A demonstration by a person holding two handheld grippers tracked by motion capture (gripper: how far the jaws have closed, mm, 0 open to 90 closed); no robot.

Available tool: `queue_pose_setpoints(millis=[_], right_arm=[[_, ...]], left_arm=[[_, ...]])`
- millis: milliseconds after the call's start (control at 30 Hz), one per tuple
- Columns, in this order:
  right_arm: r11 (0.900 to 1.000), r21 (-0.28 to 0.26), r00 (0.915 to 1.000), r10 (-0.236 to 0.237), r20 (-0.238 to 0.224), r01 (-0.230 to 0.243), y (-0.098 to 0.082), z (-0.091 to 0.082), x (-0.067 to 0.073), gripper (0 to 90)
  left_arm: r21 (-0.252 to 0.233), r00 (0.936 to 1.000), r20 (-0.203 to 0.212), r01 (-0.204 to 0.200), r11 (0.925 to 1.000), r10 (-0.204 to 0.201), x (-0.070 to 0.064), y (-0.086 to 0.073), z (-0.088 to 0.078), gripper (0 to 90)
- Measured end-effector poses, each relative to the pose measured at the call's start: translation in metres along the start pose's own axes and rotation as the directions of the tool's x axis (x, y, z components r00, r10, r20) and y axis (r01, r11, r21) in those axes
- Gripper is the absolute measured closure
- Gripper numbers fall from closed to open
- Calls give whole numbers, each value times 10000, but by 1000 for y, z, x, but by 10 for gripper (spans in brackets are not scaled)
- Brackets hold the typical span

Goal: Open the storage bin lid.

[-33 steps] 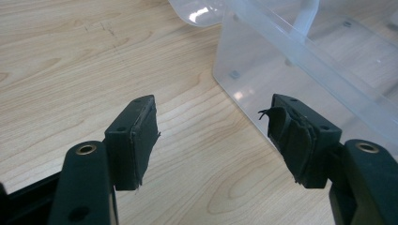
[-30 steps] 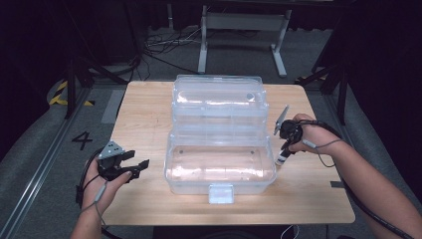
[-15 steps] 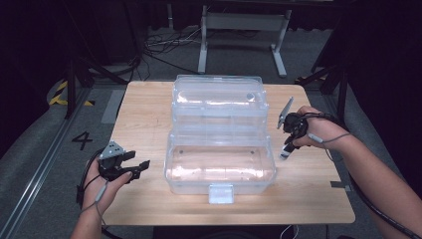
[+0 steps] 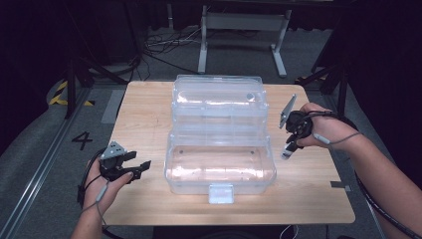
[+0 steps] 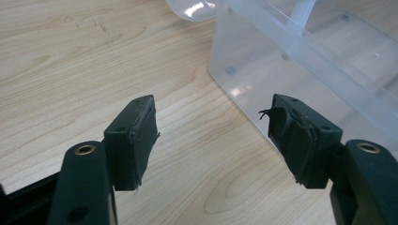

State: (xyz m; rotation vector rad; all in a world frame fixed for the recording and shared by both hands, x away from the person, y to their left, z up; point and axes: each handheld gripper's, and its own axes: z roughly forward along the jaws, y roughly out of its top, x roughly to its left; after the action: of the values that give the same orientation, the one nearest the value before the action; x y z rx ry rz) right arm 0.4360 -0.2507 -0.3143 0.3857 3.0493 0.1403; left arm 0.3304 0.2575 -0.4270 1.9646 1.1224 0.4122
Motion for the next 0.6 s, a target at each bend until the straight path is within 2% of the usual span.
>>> queue_pose_setpoints(millis=[167,333,600], right_arm=[[9997,-45,9997,-231,121,232,4,-8,8,719],[9978,172,9976,-644,265,640,10,-16,17,719],[9964,67,9960,-850,257,849,19,-31,30,719]], left_arm=[[-2,10000,6,13,10000,-13,0,0,0,332],[20,10000,31,5,10000,-5,0,0,1,332],[13,10000,72,42,10000,-42,1,-1,0,332]])
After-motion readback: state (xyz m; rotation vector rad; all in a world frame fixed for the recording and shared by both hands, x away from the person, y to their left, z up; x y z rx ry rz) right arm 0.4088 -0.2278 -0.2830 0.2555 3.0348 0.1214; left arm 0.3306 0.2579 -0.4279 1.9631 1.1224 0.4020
